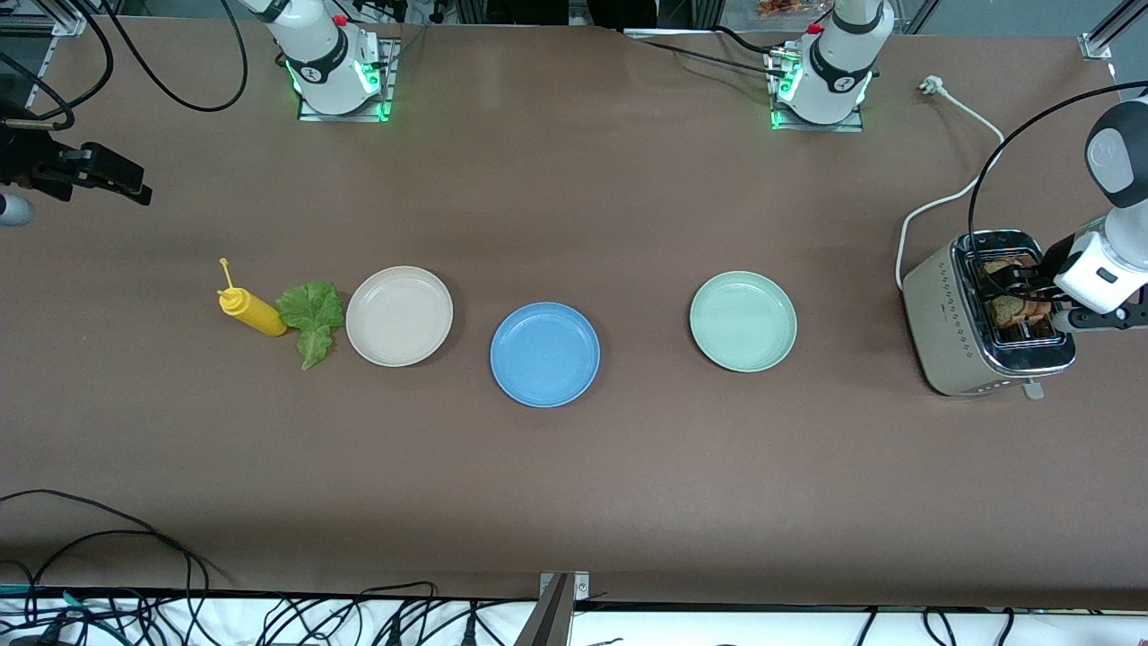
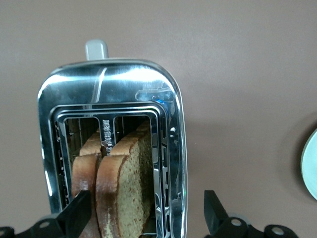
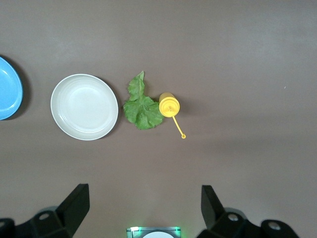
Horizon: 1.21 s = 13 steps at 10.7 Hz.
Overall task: Make sandwich in blue plate with both arms
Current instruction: 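Close the left gripper on the outer bread slice in the toaster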
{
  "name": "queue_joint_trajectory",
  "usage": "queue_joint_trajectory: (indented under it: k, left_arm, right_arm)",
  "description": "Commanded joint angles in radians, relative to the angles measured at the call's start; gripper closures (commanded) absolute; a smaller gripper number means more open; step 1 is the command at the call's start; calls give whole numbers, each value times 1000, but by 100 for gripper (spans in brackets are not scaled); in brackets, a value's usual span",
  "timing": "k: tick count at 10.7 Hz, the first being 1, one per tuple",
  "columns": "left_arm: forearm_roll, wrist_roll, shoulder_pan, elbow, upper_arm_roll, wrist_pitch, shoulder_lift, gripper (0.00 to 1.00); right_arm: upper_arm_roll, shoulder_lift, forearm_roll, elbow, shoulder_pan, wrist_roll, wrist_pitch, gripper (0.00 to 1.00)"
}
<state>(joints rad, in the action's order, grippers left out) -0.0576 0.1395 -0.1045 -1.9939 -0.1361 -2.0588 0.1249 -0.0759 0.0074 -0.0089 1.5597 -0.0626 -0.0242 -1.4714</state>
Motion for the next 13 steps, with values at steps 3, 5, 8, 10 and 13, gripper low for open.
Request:
queue_joint_trajectory:
  k: [3,5,8,10,13]
  left_arm:
    - [-4,9,-6,-34,4,-15,-7,0]
    - [-4,14,-7,-45,4,-15,-7,0]
    - [-4,44,-17,-46,4,-35,4,0]
    - [-4,126,-41,-42,4,-50,4,0]
    - [-2,138,-53,-43,3,-50,10,0]
  right_arm:
    - [-2,3,10,-18,-2,14,20,0]
    - [-2,3,10,-18,-2,14,20,0]
    - [-2,3,12,-18,-2,14,20,0]
    - [-2,3,12,-18,-2,14,20,0]
    - [-2,3,12,-18,-2,12,20,0]
